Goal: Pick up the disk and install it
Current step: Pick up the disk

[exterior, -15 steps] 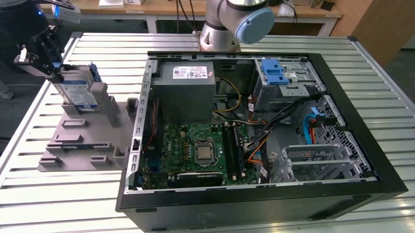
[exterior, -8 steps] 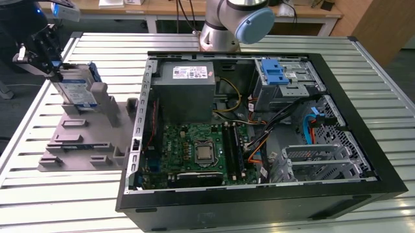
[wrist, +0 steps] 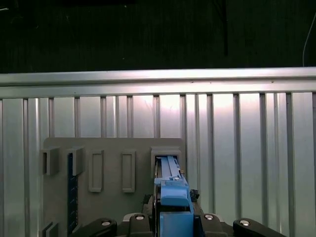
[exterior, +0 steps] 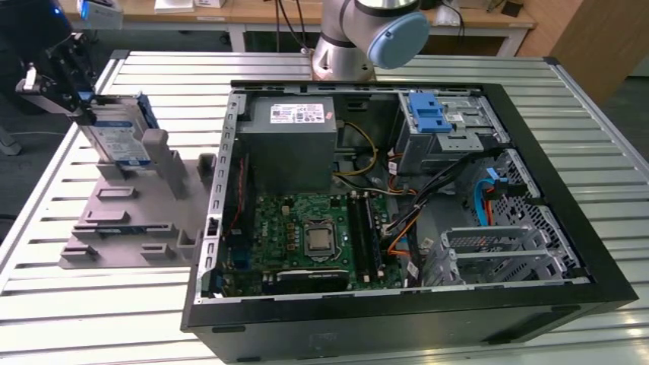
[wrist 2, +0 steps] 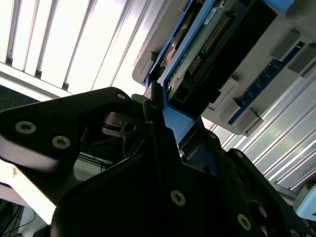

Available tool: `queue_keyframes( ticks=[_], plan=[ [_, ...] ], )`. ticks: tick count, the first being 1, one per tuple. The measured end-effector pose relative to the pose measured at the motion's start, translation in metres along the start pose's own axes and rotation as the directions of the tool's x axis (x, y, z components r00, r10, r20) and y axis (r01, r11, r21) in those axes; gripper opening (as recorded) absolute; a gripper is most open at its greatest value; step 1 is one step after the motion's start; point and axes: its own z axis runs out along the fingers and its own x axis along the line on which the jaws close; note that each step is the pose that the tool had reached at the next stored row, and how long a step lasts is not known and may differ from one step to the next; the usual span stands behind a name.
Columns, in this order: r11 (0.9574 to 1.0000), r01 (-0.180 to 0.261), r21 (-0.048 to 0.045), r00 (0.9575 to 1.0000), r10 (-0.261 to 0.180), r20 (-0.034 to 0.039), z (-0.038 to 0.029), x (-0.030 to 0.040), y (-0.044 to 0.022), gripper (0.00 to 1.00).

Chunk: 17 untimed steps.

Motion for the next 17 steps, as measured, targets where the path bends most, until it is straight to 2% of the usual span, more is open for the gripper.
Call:
queue_keyframes(
  ticks=[17],
  plan=[
    [1.0000, 0.000, 0.0000, 1.0000, 0.000, 0.0005, -0.0130, 0.0000, 0.0000, 0.36]
  ],
)
